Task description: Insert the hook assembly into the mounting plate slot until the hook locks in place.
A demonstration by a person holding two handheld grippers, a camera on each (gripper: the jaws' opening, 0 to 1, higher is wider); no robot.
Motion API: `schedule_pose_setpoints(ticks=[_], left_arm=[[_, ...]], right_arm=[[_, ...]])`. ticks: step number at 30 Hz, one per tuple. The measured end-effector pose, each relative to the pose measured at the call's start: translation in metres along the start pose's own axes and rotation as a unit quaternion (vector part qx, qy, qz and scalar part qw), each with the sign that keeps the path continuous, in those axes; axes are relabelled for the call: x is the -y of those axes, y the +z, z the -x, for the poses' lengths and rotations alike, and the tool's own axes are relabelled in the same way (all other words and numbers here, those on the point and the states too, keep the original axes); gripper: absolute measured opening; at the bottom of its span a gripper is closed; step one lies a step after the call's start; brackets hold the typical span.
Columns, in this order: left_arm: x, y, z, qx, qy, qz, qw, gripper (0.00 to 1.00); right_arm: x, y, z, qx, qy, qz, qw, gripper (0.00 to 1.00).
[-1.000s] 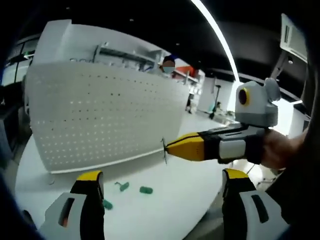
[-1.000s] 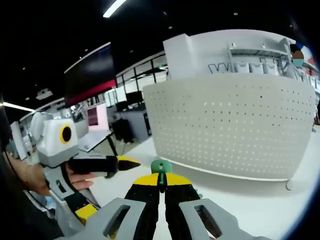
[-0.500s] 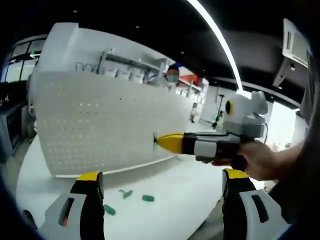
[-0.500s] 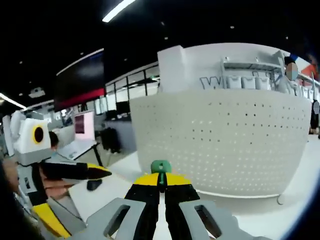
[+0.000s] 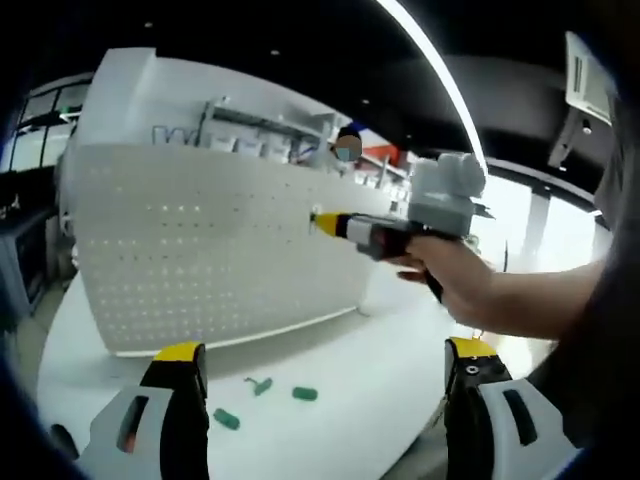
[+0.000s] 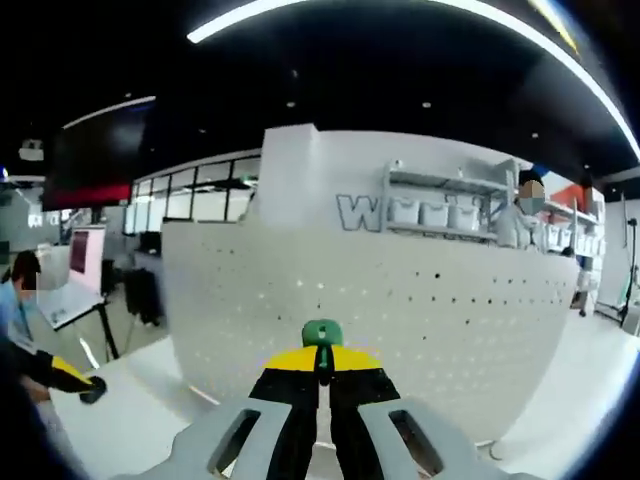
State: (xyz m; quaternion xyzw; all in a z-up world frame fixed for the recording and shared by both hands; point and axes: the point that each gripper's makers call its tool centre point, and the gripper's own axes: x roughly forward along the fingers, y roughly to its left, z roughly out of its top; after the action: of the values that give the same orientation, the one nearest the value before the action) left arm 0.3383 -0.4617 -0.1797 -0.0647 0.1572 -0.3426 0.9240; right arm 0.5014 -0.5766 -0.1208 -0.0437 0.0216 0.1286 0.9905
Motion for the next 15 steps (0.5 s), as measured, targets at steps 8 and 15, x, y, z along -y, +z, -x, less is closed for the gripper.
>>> schedule_pose_setpoints(ticks=[8, 15], left_arm=[[-0.005, 0.008, 0.0, -0.001, 0.001, -0.003, 1.0, 1.0], [-0.009, 0.007, -0.001, -0.006, 0.004, -0.009, 0.9999, 1.0]], right_arm=[[0.027, 0.016, -0.027, 0.016, -0.037, -0.01, 0.9991, 0.0], [0.028, 0.033, -0.051, 0.031, -0.044, -0.007, 0.9985, 0.0]])
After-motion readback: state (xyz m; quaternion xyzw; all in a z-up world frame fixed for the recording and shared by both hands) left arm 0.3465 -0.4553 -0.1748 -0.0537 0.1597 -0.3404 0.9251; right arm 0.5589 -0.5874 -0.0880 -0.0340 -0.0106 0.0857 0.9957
